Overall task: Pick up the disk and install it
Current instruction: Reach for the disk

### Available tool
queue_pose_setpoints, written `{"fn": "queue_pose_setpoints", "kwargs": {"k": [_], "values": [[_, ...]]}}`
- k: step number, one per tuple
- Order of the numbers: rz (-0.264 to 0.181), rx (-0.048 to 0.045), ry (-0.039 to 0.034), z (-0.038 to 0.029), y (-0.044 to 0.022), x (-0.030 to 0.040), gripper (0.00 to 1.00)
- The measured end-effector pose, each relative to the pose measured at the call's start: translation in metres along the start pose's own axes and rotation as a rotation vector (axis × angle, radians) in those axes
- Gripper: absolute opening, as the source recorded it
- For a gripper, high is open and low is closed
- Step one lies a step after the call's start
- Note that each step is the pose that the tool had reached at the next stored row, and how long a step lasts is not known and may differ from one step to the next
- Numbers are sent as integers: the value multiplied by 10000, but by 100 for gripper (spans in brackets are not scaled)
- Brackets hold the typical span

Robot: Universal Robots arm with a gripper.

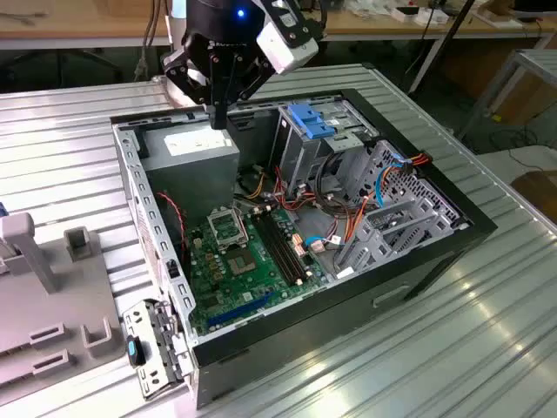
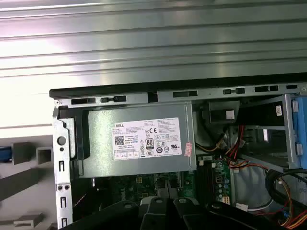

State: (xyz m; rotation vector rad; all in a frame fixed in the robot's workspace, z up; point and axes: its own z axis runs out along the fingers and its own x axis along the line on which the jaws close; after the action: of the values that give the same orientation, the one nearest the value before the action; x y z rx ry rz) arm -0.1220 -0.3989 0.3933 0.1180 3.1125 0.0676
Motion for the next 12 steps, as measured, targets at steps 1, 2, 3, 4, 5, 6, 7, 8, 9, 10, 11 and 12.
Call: {"fn": "queue_pose_setpoints", "kwargs": {"k": [1,2,3,4,5,6,7,8,9,10,11,12], "values": [[2,0,0,0,0,8,11],[0,0,0,-1,-3,39,11],[0,0,0,-2,-5,63,11],[-1,-1,0,-2,-6,76,11],[0,0,0,-3,-7,97,11],[0,0,0,-3,-8,109,11],[0,-1,0,-3,-9,117,11],[1,-1,0,-3,-9,126,11],[0,0,0,-4,-10,134,11],[0,-1,0,-4,-11,142,11],[1,-1,0,-4,-11,149,11],[0,0,0,-5,-12,163,11]]}}
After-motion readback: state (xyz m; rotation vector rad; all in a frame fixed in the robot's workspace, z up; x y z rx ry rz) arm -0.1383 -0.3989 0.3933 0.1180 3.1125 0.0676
